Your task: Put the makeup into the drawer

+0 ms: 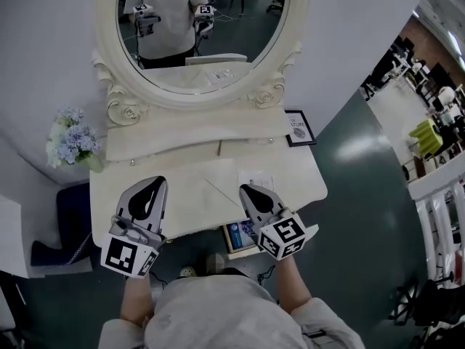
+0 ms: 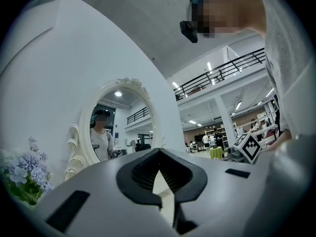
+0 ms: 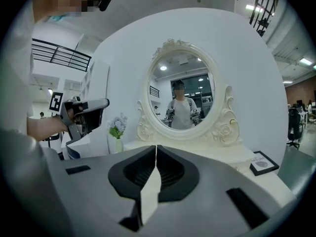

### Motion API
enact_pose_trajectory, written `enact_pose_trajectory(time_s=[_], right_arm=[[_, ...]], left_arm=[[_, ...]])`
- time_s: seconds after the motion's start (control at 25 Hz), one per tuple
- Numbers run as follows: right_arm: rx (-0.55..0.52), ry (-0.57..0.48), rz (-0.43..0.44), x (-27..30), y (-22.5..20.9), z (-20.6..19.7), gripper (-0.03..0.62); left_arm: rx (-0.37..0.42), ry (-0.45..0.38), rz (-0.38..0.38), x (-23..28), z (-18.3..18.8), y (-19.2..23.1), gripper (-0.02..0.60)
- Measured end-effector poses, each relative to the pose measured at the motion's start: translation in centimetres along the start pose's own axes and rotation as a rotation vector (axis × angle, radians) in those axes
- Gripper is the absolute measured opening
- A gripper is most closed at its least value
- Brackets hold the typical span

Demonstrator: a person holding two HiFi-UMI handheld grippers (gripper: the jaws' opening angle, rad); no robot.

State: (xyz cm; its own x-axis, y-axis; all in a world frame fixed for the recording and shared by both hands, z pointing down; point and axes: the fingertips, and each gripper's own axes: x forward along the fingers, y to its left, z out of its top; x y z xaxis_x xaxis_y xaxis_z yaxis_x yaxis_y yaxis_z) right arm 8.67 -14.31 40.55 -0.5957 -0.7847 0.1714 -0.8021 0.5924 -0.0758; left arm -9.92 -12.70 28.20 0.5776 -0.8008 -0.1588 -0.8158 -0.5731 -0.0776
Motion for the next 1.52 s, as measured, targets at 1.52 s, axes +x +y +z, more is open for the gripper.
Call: enact_pose_trajectory(time_s=[1.52], right_arm=[[-0.088, -0.235, 0.086, -1.5, 6.1, 9.9, 0.025]], left_arm=[[0.034, -0.039, 0.061, -3.9, 2.8, 0.3, 0.014]])
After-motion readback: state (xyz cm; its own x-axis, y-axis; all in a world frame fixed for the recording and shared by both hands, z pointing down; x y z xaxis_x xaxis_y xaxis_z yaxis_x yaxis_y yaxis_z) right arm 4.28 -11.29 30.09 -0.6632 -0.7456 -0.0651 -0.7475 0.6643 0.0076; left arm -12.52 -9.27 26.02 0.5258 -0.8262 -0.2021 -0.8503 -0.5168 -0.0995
